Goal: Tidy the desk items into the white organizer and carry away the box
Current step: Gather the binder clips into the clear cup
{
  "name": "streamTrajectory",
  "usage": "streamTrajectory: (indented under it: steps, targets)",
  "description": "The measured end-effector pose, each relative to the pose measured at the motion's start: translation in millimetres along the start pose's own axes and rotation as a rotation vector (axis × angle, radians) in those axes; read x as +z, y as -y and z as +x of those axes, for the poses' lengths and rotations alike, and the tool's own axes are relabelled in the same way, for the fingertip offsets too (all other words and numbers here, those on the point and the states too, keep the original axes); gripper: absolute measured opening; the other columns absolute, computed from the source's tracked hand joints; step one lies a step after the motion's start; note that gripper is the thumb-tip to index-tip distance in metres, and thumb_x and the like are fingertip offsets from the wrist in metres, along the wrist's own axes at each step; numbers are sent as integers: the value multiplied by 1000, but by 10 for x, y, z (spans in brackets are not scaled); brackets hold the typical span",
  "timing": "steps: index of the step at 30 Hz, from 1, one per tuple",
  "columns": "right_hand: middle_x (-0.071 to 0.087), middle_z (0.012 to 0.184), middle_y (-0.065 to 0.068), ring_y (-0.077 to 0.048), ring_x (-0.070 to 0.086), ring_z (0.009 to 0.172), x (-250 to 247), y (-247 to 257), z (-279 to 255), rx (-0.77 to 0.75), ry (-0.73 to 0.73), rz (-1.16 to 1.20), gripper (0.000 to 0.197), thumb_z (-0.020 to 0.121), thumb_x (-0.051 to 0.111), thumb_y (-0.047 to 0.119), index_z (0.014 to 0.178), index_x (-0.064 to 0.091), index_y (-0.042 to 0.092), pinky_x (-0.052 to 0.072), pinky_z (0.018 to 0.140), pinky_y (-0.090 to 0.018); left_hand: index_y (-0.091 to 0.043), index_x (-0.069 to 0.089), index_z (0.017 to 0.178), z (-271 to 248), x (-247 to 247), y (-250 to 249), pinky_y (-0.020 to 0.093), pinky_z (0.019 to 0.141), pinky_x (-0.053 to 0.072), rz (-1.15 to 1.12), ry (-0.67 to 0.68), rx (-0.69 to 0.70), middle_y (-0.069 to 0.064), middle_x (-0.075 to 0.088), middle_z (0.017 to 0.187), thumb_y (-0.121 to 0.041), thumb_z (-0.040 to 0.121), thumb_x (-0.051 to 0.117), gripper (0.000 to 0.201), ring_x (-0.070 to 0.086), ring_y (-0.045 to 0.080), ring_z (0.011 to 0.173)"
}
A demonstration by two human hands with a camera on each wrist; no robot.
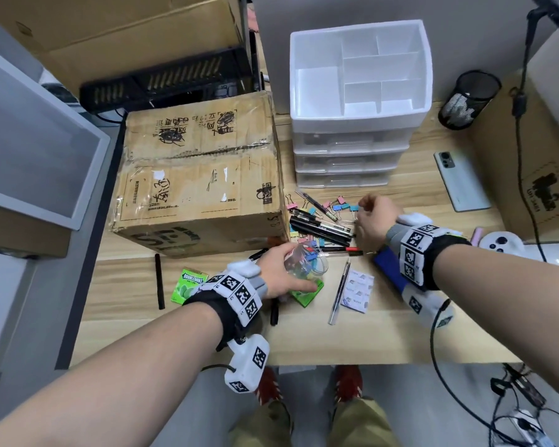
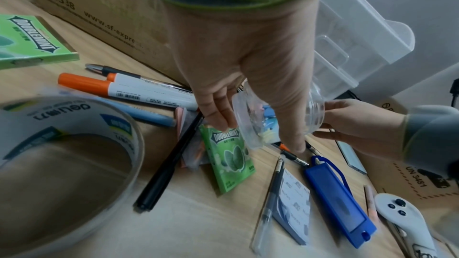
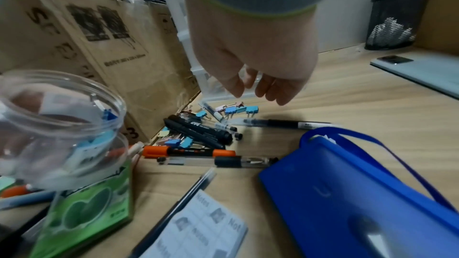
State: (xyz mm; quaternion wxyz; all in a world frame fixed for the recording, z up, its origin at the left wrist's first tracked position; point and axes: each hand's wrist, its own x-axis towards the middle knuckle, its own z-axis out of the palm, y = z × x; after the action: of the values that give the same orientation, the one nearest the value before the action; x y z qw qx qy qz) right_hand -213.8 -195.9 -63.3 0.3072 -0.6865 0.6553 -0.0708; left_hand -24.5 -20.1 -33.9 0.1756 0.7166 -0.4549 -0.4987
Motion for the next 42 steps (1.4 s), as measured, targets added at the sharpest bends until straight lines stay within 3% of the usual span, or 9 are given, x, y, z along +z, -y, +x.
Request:
streamTrajectory:
  steps: [3,6,10,17,20,26,29,35,42]
  targets:
    - [71,101,-7,-30,64,92,50,56,117,-50,16,-162,18,90,58,13,104,67,19,42,72,-27,-30,59,116,44,-19,8,13,53,46,-15,2,-11,-11,71,97,-36,57,93,69,60,-4,61]
    - [69,101,-10,-28,57,81,121,56,131,-33,26,-253,20,89,58,9,108,63,15,39,68,-27,-26,59,120,83,-33,-18,-1,55,40,-48,-45,-14,-18,66,93,-29,61,93,68,58,-10,73]
    - [66,93,-8,-25,55,76,188,80,190,-24,78,-305,21,81,65,12,101,58,16,41,65,-29,-23,57,125,155,-11,-25,-2,59,39,-41,-50,-23,-15,66,102,-35,60,93,75,60,-7,83]
    - [48,130,-12,-33,48,117,155,214,290,-108,144,-281,72,69,83,18,133,50,23,44,98,-39,-23,54,126,215,-39,5,2,71,44,-20,-23,-15,-21,63,102,-35,60,93,77,57,-12,86]
    - [45,133,-13,-33,44,120,167,278,316,-195,216,-287,77,74,80,19,142,46,32,43,102,-41,-22,50,135,244,-39,0,11,81,43,-5,-26,-20,-14,63,118,-42,57,93,90,60,3,101]
    - [45,126,-11,-30,43,117,245,351,222,-262,224,-335,53,81,76,29,130,56,32,39,103,-40,-28,48,136,324,38,27,34,99,50,-29,10,-60,-12,63,123,-63,41,89,109,61,8,109]
    - [45,121,-11,-29,43,114,237,349,208,-286,208,-341,46,82,75,34,124,58,27,38,98,-37,-28,52,130,341,57,41,36,96,53,-56,28,-72,-14,66,116,-66,37,89,108,64,7,104]
    - [43,125,-7,-28,40,117,235,397,193,-342,268,-354,59,82,74,35,135,49,41,37,100,-40,-25,56,124,332,26,45,35,94,54,-83,52,-45,-13,70,109,-47,48,94,88,67,5,99]
    - [48,108,-3,-22,44,104,246,382,218,-362,274,-298,29,83,73,32,107,58,25,36,83,-31,-25,55,127,309,10,36,36,95,54,-86,64,-50,-12,69,112,-47,47,94,92,66,6,100]
